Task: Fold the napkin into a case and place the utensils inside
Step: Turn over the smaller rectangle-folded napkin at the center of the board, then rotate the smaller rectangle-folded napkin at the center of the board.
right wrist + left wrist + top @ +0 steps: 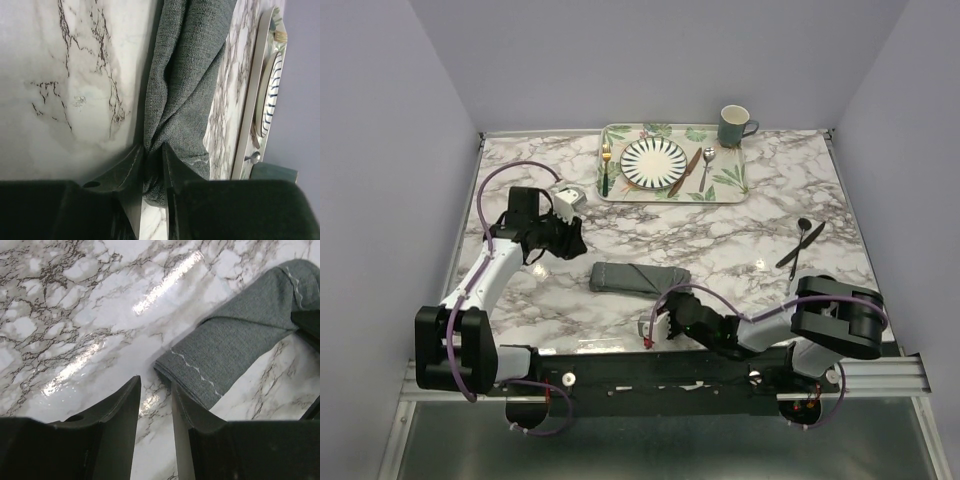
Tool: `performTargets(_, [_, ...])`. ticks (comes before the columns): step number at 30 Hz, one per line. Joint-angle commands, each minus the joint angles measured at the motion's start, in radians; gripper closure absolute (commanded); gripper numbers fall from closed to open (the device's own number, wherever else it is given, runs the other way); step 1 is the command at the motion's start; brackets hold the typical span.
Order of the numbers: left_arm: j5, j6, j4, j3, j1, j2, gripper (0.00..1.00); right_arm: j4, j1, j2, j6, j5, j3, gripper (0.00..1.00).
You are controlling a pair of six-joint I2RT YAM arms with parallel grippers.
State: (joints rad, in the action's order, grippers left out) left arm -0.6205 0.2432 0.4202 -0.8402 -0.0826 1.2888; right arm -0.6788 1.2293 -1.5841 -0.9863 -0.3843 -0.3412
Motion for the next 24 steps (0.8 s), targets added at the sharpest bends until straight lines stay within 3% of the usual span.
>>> performTargets(1, [-0.013, 0.234, 0.160, -0.072, -0.040, -0.003, 0.58, -0.026, 0.030, 0.002, 0.014, -0.027, 0.025, 0.61])
performTargets(2, [-0.007, 0.243, 0.175, -0.082, -0.057, 0.006, 0.59, -0.015, 0.033, 0.010, 0.030, -0.025, 0.024, 0.54])
performTargets(3, [0.002, 0.246, 0.184, -0.089, -0.075, 0.010, 0.60, -0.004, 0.035, 0.018, 0.040, -0.028, 0.018, 0.39])
performTargets(6, [0.019, 0.245, 0.196, -0.094, -0.140, 0.029, 0.62, 0.067, 0.035, 0.094, 0.073, -0.028, -0.001, 0.19])
performTargets(7, [0.027, 0.242, 0.193, -0.083, -0.157, 0.029, 0.64, 0.100, 0.035, 0.123, 0.084, -0.024, -0.028, 0.16])
performTargets(11, [0.051, 0.211, 0.178, -0.045, -0.242, 0.029, 0.66, 0.423, 0.035, 0.283, 0.256, 0.044, -0.149, 0.13])
performTargets(16, [0.076, 0.194, 0.178, 0.006, -0.276, 0.046, 0.67, 0.671, 0.016, 0.417, 0.400, 0.070, -0.243, 0.12])
performTargets(24, [0.159, 0.249, 0.189, 0.024, -0.295, 0.165, 0.71, 0.900, -0.269, 0.402, 0.488, 0.323, -0.355, 0.16])
